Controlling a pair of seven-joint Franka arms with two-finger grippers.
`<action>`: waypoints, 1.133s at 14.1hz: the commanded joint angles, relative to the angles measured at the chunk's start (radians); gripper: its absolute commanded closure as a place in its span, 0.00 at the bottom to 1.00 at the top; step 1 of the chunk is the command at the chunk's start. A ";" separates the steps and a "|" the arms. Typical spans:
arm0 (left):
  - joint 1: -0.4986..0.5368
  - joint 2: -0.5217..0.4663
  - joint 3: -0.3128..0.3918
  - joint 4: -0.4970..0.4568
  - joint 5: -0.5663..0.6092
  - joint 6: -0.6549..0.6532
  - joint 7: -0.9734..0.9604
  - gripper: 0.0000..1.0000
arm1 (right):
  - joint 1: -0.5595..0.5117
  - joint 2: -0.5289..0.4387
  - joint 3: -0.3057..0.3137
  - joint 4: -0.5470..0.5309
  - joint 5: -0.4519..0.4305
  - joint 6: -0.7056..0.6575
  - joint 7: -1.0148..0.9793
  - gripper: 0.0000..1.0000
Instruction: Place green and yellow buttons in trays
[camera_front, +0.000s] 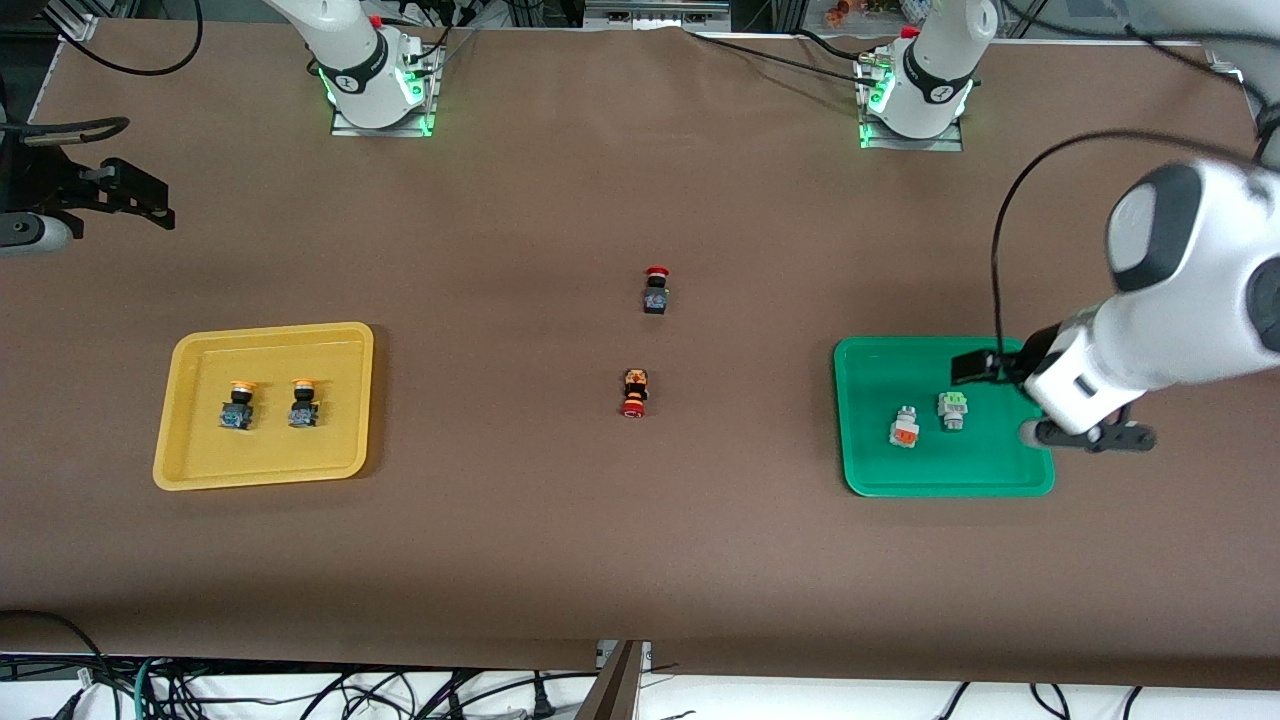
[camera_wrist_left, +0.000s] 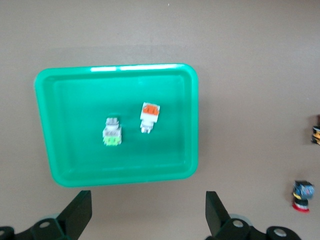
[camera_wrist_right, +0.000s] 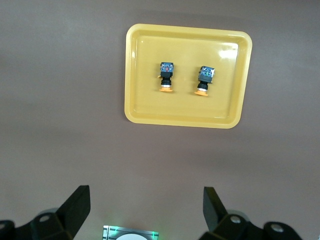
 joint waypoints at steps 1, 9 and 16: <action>0.003 -0.080 0.008 -0.033 -0.005 -0.056 0.001 0.00 | -0.008 0.029 0.013 0.048 -0.004 0.000 -0.009 0.00; -0.132 -0.278 0.207 -0.176 0.001 -0.023 -0.008 0.00 | -0.013 0.037 0.012 0.048 -0.004 0.001 -0.009 0.00; -0.135 -0.289 0.195 -0.181 -0.008 -0.038 -0.068 0.00 | -0.013 0.038 0.010 0.048 0.018 0.003 -0.004 0.00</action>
